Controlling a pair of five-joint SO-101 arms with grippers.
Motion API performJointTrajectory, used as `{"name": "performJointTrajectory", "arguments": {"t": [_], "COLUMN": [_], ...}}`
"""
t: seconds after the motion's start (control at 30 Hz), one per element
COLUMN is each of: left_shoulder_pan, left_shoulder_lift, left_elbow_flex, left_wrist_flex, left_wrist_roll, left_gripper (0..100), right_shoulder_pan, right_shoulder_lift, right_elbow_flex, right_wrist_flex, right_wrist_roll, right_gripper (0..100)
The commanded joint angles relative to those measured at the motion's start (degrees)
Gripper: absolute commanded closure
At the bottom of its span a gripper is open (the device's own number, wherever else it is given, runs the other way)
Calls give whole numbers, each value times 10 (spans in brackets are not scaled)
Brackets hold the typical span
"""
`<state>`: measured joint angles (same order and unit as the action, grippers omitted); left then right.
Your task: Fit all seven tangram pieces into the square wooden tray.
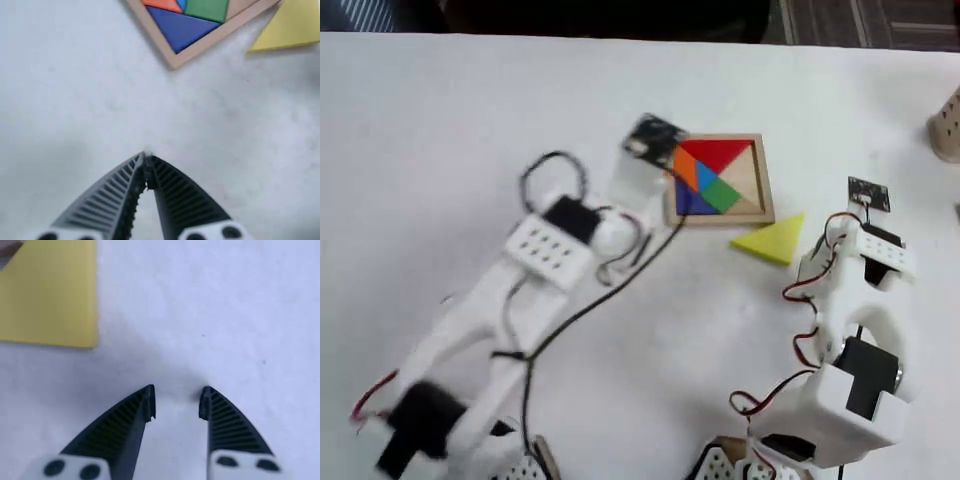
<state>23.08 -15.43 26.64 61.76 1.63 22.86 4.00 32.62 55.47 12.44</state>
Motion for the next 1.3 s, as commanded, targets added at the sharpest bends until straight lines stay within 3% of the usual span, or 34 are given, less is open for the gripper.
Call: {"name": "performJointTrajectory", "arguments": {"t": [0.0, 0.23, 0.37, 0.6, 0.87, 1.03, 1.17, 1.27], "left_shoulder_pan": [-80, -238, -303, -355, -368, -368, -368, -368], "left_shoulder_lift": [-143, -272, -293, -217, -100, -99, -99, -99], "left_elbow_flex": [141, 393, 431, 376, 305, 303, 303, 303], "left_wrist_flex": [-64, -239, -304, -305, -309, -309, -310, -310], "left_wrist_roll": [-34, -51, -48, 38, 40, 38, 37, 36], "left_gripper": [980, 980, 980, 980, 980, 980, 980, 980], "right_shoulder_pan": [-16, -32, -33, -63, -88, -78, -87, -107], "right_shoulder_lift": [-7, -2, 0, 41, 244, 339, 369, 371], "right_elbow_flex": [-25, -75, -142, -245, -409, -516, -578, -596], "right_wrist_flex": [-9, 28, 43, 38, -22, 5, 90, 169], "right_wrist_roll": [0, 0, -47, -115, -224, -222, -217, -158], "right_gripper": [858, 987, 968, 964, 964, 967, 968, 977]}}
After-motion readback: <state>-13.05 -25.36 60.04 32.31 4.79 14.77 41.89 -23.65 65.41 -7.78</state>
